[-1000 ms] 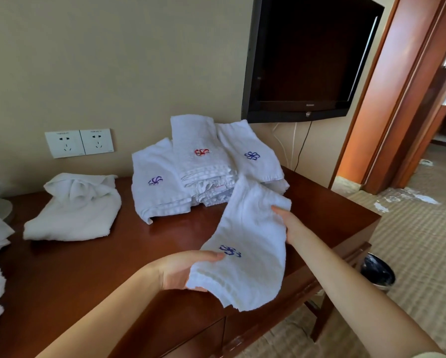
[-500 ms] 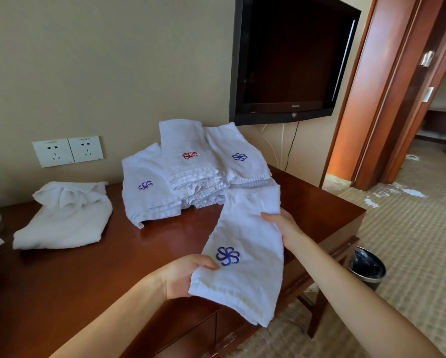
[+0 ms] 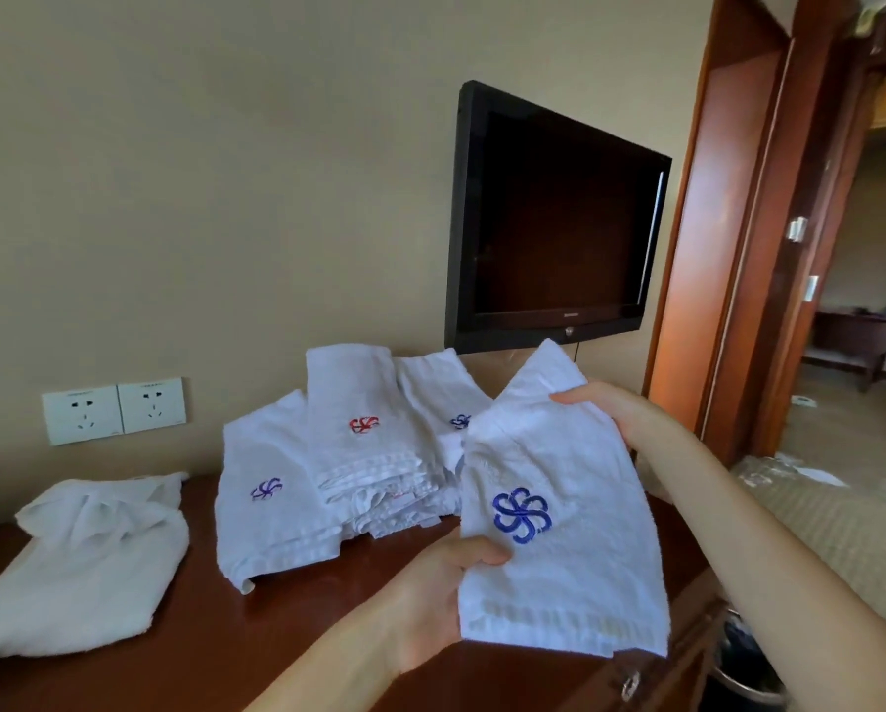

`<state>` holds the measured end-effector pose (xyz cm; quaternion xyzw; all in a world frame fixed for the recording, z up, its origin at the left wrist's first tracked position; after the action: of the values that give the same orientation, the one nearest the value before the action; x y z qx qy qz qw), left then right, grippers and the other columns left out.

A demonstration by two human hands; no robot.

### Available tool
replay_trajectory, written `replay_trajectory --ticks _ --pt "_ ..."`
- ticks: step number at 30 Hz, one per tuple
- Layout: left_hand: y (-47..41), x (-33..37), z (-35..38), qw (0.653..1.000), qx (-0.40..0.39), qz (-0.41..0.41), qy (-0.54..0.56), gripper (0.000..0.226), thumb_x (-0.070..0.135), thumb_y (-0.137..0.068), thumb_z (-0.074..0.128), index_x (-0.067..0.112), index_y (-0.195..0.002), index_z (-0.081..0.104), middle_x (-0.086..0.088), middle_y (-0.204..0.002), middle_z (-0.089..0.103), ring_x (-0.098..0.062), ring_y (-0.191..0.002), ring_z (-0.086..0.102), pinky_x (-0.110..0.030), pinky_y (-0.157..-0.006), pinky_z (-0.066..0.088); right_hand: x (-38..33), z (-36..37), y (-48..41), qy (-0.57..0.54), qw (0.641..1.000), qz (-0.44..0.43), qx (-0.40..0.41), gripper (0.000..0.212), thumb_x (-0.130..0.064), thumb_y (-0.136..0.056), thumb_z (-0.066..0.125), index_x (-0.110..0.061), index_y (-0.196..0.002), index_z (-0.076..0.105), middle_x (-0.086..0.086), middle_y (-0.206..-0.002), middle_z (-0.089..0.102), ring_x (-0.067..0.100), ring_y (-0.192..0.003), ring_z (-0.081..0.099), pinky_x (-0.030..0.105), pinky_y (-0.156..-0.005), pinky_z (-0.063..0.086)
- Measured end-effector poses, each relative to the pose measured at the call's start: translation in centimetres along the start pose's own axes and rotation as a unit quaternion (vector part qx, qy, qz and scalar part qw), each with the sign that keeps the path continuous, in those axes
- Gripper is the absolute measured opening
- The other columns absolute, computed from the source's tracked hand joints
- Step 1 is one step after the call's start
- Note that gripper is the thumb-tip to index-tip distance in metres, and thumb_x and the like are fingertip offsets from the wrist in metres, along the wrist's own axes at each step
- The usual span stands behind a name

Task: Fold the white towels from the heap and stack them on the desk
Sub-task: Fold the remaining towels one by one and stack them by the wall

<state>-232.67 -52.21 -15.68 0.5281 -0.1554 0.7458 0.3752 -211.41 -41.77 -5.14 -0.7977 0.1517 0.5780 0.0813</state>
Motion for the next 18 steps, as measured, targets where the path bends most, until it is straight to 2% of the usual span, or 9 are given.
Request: replay_trajectory --ticks 3,6,9,12,13,18 --pt "-0.5 0.6 1.0 1.000 0.006 0.003 0.005 0.032 -0.006 -0.086 0.053 0.004 -0.114 0.064 -0.013 -0.092 0.074 -0.021 -0.076 0.073 -0.027 -0.056 0.056 -0.5 0.1 -1.0 0.083 0.996 0.004 -0.019 0.053 -0.016 -0.091 0.066 0.008 -0.134 0.046 0.023 -0.132 0.052 0.035 -0.124 0.049 0.039 -0.108 0.035" --pt "-0.8 1.6 1.3 1.000 0.018 0.014 -0.003 0.030 -0.010 -0.084 0.055 0.002 -0.109 0.064 -0.011 -0.083 0.075 -0.017 -0.066 0.072 -0.021 -0.048 0.053 -0.4 0.1 -1.5 0.081 0.996 0.016 -0.045 0.055 -0.019 -0.089 0.068 0.003 -0.135 0.047 0.021 -0.132 0.052 0.035 -0.123 0.048 0.041 -0.105 0.037" --pt "-0.7 2.0 1.1 0.999 0.028 0.020 -0.014 0.027 -0.008 -0.090 0.048 0.005 -0.108 0.064 -0.010 -0.083 0.075 -0.016 -0.068 0.073 -0.022 -0.050 0.054 -0.5 -0.6 -1.8 0.057 0.998 0.009 -0.039 0.053 -0.018 -0.091 0.064 0.002 -0.136 0.046 0.020 -0.129 0.052 0.035 -0.122 0.048 0.042 -0.105 0.037" --pt "0.2 2.1 1.8 1.000 0.012 0.016 -0.007 0.032 -0.003 -0.091 0.049 0.005 -0.119 0.062 -0.015 -0.104 0.072 -0.025 -0.092 0.072 -0.033 -0.070 0.059 -1.1 -0.8 -1.0 0.026 0.998 0.008 -0.055 0.060 -0.019 -0.084 0.072 -0.002 -0.136 0.047 0.015 -0.126 0.056 0.034 -0.121 0.051 0.044 -0.105 0.040" --pt "0.4 2.1 1.8 1.000 0.013 0.015 -0.005 0.033 -0.002 -0.090 0.050 0.005 -0.120 0.062 -0.017 -0.108 0.071 -0.028 -0.095 0.071 -0.036 -0.071 0.059 -1.3 -0.9 -0.6 0.021 0.998 0.007 -0.061 0.062 -0.021 -0.082 0.074 -0.003 -0.135 0.048 0.014 -0.126 0.057 0.033 -0.119 0.052 0.044 -0.105 0.041" --pt "2.1 2.6 3.3 1.000 0.010 0.019 -0.004 0.030 -0.002 -0.089 0.051 0.007 -0.115 0.064 -0.015 -0.107 0.072 -0.028 -0.090 0.072 -0.036 -0.071 0.060 -3.0 -1.7 1.8 0.000 0.998 -0.021 -0.059 0.056 -0.019 -0.084 0.072 -0.005 -0.133 0.050 0.013 -0.130 0.055 0.028 -0.115 0.053 0.040 -0.097 0.043"
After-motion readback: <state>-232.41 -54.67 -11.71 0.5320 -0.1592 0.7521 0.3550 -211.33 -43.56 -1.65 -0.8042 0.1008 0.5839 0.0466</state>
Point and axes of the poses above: each hand's wrist, its own y-axis away from the middle knuckle, its own z-axis out of the palm, x = y × z, the point moved 8 cm from there along -y, towards the middle knuckle
